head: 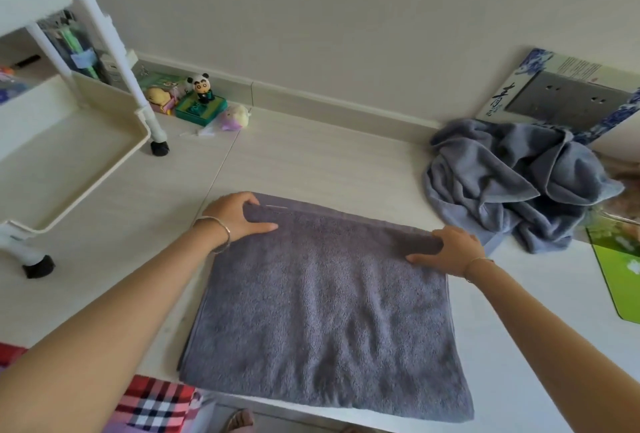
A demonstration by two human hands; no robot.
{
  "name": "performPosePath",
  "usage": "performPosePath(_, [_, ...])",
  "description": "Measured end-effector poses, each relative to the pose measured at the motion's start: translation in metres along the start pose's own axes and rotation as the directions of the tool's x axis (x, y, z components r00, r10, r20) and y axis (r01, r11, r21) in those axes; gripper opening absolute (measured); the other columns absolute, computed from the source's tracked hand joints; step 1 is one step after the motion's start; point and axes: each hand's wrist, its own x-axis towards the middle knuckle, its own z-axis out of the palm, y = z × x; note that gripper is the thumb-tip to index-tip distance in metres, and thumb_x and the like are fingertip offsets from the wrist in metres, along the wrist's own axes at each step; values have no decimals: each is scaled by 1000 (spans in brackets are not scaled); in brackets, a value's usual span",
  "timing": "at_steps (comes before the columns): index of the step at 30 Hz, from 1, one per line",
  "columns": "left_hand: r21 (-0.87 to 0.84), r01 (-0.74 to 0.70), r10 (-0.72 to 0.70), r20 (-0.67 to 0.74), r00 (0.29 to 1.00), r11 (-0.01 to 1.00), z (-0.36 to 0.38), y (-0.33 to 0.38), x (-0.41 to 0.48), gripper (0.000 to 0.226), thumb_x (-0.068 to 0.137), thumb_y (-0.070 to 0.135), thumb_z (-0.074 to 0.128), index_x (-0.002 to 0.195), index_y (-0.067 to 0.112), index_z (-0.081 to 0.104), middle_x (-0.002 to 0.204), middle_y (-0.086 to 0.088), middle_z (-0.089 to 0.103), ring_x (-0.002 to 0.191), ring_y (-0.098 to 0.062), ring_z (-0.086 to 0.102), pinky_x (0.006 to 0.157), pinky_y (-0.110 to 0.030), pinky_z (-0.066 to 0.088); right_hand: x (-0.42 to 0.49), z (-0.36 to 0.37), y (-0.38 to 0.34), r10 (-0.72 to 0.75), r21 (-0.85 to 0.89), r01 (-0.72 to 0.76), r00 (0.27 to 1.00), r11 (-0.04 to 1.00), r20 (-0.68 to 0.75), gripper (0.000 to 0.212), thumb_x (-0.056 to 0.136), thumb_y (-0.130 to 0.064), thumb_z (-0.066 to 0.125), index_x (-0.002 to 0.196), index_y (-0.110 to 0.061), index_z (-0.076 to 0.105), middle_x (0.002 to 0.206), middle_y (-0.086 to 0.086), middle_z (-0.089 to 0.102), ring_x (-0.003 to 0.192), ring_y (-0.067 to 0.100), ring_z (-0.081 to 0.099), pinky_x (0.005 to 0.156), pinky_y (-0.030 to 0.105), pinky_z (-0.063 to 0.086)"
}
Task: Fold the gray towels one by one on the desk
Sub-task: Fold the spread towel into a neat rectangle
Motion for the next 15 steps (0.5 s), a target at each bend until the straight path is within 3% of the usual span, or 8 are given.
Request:
performPosePath(2, [-236, 75, -72, 22, 997, 969, -3, -17, -5, 49, 64, 39, 85, 104, 22, 61, 107, 3, 60, 99, -16, 56, 84, -27, 43, -3, 9, 17, -12, 369, 21, 1000, 929, -27, 41, 68, -52, 77, 68, -20, 51, 73, -5, 47, 78, 19, 48, 69, 31, 37])
performPosePath(4, [-377, 100, -94, 36, 995, 921, -4, -21, -10, 51, 64, 30, 87, 107, 17, 64, 107, -1, 65, 97, -16, 59, 85, -27, 45, -10, 16, 22, 14, 723, 43, 997, 690, -73, 30, 73, -26, 80, 78, -4, 60, 76, 1, 56, 77, 18, 52, 69, 28, 43])
performPosePath(6, [-485, 91, -97, 13, 995, 870, 1, -17, -17, 47, 64, 28, 87, 104, 17, 67, 99, 0, 68, 94, -16, 63, 82, -26, 49, -20, 24, 17, 47, 900, 20, 998, 436, -45, 19, 80, -10, 72, 86, -3, 56, 82, 5, 64, 80, 18, 59, 67, 19, 51])
performPosePath(8, [-565, 65, -102, -34, 994, 822, 9, -9, -26, 33, 72, 20, 82, 101, 15, 68, 91, 5, 68, 85, -9, 63, 70, -16, 47, -28, 32, 8, 80, 969, -45, 996, 243, 26, 21, 84, -9, 68, 99, -4, 55, 93, 9, 68, 85, 20, 65, 69, 20, 55])
performPosePath(9, [-587, 57, -114, -61, 992, 807, 15, -7, -29, 28, 74, 18, 80, 100, 15, 68, 89, 7, 68, 83, -8, 63, 66, -13, 45, -31, 36, 5, 106, 975, -60, 994, 214, 38, 25, 84, -12, 68, 105, -5, 57, 97, 9, 69, 88, 21, 66, 74, 25, 55])
performPosePath(11, [-572, 57, -164, -137, 977, 818, 25, -6, -35, 22, 76, 18, 78, 95, 14, 68, 88, 4, 68, 83, -12, 63, 67, -18, 45, -36, 43, -2, 181, 956, -43, 983, 290, -11, 24, 86, -18, 67, 107, -9, 62, 97, 5, 70, 91, 21, 67, 78, 30, 54])
performPosePath(13, [-490, 69, -201, -223, 954, 869, 30, -6, -42, 18, 79, 20, 76, 90, 10, 68, 85, -3, 68, 80, -18, 63, 69, -24, 45, -44, 49, -11, 237, 925, 16, 965, 380, -114, 19, 90, -19, 62, 106, -10, 64, 95, 0, 69, 92, 19, 65, 75, 24, 50])
performPosePath(15, [-418, 25, -149, -266, 952, 908, 30, 1, -52, 16, 81, 21, 73, 90, 9, 67, 83, -1, 67, 78, -17, 63, 67, -24, 44, -56, 53, -22, 266, 911, 85, 942, 404, -206, 17, 94, -19, 56, 109, -13, 60, 99, -2, 67, 95, 13, 62, 79, 24, 48])
